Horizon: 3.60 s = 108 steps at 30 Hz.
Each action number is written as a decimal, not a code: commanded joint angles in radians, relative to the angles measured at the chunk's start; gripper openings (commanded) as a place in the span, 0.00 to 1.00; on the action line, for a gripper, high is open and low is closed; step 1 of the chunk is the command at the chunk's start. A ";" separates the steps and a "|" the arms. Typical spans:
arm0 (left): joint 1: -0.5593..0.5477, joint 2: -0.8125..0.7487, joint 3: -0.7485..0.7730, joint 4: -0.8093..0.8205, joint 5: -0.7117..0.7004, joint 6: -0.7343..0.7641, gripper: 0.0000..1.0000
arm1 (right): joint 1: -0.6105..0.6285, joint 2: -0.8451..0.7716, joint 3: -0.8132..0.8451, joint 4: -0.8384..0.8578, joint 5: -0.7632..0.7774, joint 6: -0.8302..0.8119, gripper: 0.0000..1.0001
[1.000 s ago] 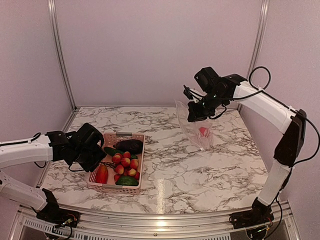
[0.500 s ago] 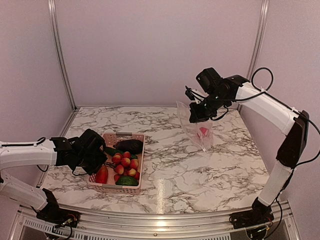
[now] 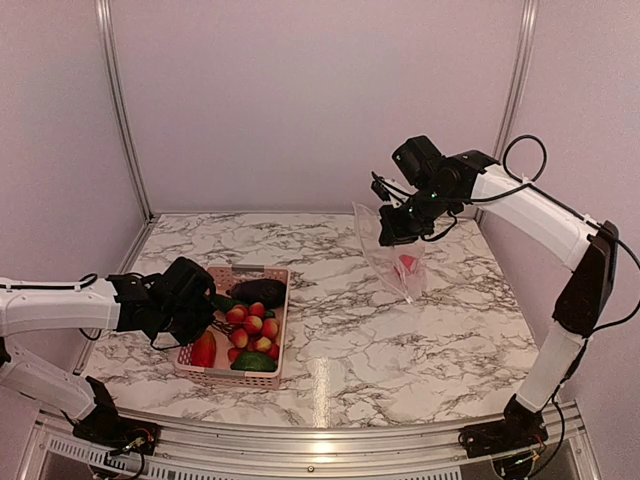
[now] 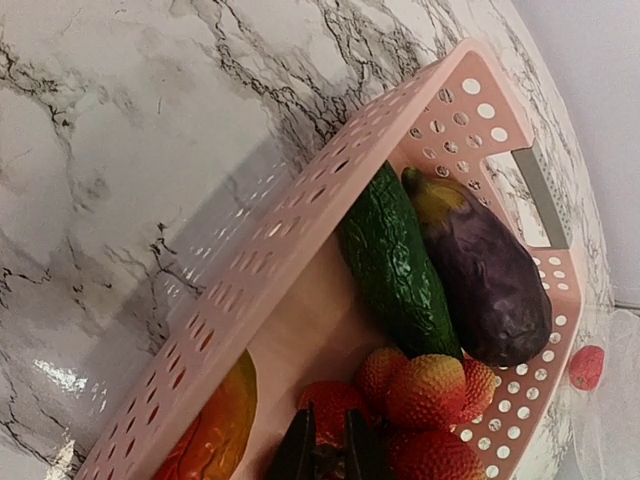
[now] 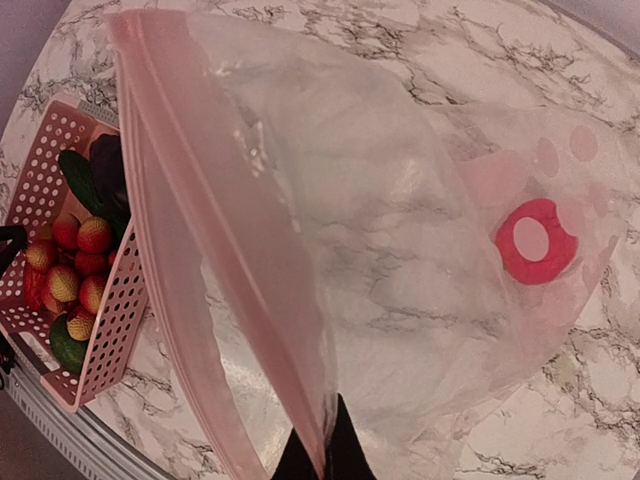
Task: Place the food in the zip-top bag and seal the zipper
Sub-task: Pick up the fake fruit from the bin, then place the fake fruit in the zipper food storage bag.
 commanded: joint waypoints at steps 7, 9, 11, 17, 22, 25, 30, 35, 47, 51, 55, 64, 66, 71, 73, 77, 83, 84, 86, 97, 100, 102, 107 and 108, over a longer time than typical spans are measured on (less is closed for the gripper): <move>0.001 0.056 0.094 0.023 -0.092 0.219 0.00 | 0.010 -0.031 0.002 -0.015 0.020 0.008 0.00; 0.000 0.062 0.128 0.024 -0.098 0.279 0.00 | 0.010 -0.029 0.012 -0.027 0.025 0.005 0.00; 0.000 0.068 0.181 0.005 -0.106 0.348 0.00 | 0.010 -0.027 0.031 -0.047 0.037 0.002 0.00; -0.001 0.073 0.369 0.000 -0.102 0.590 0.00 | 0.011 -0.031 0.081 -0.117 0.088 -0.007 0.00; -0.001 0.082 0.490 0.044 -0.047 0.747 0.00 | -0.001 -0.049 0.085 -0.180 0.184 -0.001 0.00; -0.001 0.092 0.553 0.067 -0.003 0.790 0.00 | -0.066 -0.083 0.095 -0.218 0.228 0.003 0.00; -0.003 0.100 0.636 0.092 0.058 0.855 0.00 | -0.153 -0.099 0.236 -0.337 0.463 -0.016 0.00; -0.003 0.092 0.679 0.117 0.119 0.911 0.00 | -0.149 -0.057 0.331 -0.339 0.444 -0.005 0.00; -0.004 0.070 0.705 0.291 0.306 0.962 0.00 | 0.013 0.126 0.223 -0.087 0.083 0.054 0.00; -0.004 0.068 0.672 0.423 0.317 0.895 0.00 | 0.034 0.159 0.236 -0.042 -0.021 0.086 0.00; -0.004 0.085 0.641 0.529 0.336 0.831 0.00 | 0.036 0.165 0.244 -0.010 -0.088 0.115 0.00; -0.010 0.137 0.543 0.794 0.338 0.661 0.00 | 0.036 0.144 0.273 0.013 -0.171 0.180 0.00; -0.012 0.153 0.518 0.855 0.341 0.622 0.00 | 0.037 0.133 0.255 0.032 -0.189 0.197 0.00; -0.016 0.204 0.475 0.960 0.342 0.553 0.00 | 0.036 0.111 0.233 0.056 -0.211 0.226 0.00; -0.017 0.214 0.451 0.986 0.325 0.530 0.00 | 0.036 0.105 0.235 0.058 -0.214 0.236 0.00; -0.017 0.235 0.405 0.990 0.295 0.505 0.00 | 0.036 0.088 0.228 0.077 -0.238 0.262 0.00; -0.018 0.236 0.413 0.806 0.166 0.511 0.00 | 0.037 0.067 0.225 0.076 -0.228 0.287 0.00; -0.017 0.234 0.419 0.772 0.142 0.520 0.00 | 0.036 0.062 0.222 0.073 -0.221 0.289 0.00; -0.018 0.236 0.451 0.652 0.078 0.524 0.00 | 0.035 0.054 0.214 0.068 -0.215 0.291 0.00; -0.032 0.343 0.663 0.278 -0.016 0.569 0.00 | 0.037 0.052 0.205 0.077 -0.222 0.304 0.00; -0.044 0.384 0.736 0.236 -0.018 0.593 0.00 | 0.041 0.057 0.203 0.084 -0.233 0.305 0.00; -0.054 0.418 0.790 0.191 -0.041 0.608 0.00 | 0.044 0.057 0.204 0.095 -0.238 0.308 0.00; -0.083 0.466 0.846 0.221 -0.016 0.672 0.00 | 0.045 0.068 0.232 0.088 -0.219 0.309 0.00; -0.092 0.467 0.845 0.257 -0.002 0.701 0.00 | 0.044 0.072 0.237 0.076 -0.209 0.304 0.00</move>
